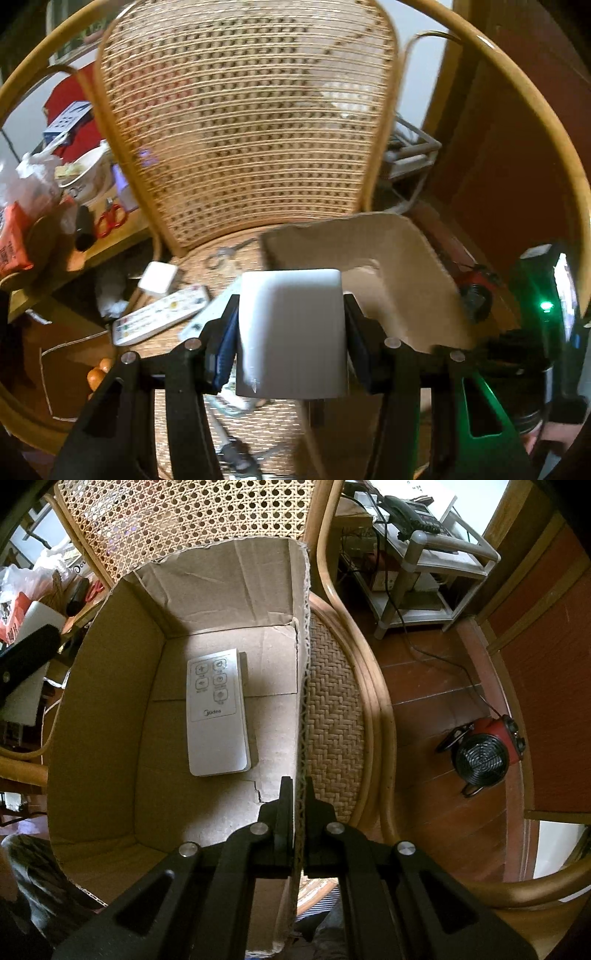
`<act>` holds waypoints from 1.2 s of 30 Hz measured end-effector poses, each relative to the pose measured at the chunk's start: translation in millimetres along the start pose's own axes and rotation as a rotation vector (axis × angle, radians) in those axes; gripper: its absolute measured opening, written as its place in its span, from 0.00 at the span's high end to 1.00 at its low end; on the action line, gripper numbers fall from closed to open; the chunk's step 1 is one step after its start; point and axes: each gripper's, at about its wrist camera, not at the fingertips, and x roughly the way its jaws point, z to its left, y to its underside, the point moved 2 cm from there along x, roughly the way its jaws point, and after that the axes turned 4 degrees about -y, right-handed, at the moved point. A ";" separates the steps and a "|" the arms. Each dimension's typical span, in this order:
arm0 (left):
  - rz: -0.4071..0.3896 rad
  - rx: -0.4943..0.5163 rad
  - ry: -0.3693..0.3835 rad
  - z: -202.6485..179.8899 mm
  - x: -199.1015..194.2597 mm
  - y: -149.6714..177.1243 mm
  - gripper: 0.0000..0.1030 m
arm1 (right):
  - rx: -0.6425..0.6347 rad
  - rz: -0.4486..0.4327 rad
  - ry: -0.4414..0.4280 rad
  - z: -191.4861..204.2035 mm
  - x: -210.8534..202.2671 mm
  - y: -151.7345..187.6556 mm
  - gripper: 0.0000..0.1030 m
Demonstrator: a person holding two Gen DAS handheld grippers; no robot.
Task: Organize rigid objects
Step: 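Grasp the white power adapter with the left tool and lift it, then lower the adapter into the box beside the remote and release, then move the left tool to the light blue power bank and grasp it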
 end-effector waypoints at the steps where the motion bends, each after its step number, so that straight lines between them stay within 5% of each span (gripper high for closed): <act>1: 0.003 0.009 0.005 -5.9 1.4 0.3 0.51 | -0.002 0.000 -0.001 -0.3 0.2 0.0 0.95; 11: 0.089 0.046 0.051 -38.9 22.8 14.7 0.50 | -0.021 0.002 -0.004 0.7 0.9 -1.4 0.95; 16: 0.024 0.023 0.032 -31.2 14.0 12.6 0.17 | -0.030 0.003 -0.011 -0.1 0.8 -1.5 0.95; 26: 0.016 -0.012 0.009 -5.1 7.9 14.3 0.17 | -0.052 0.007 -0.025 4.4 3.7 0.8 0.94; 36: -0.007 -0.065 -0.099 66.3 -5.4 35.9 0.17 | -0.072 0.009 -0.026 3.8 2.6 -1.0 0.94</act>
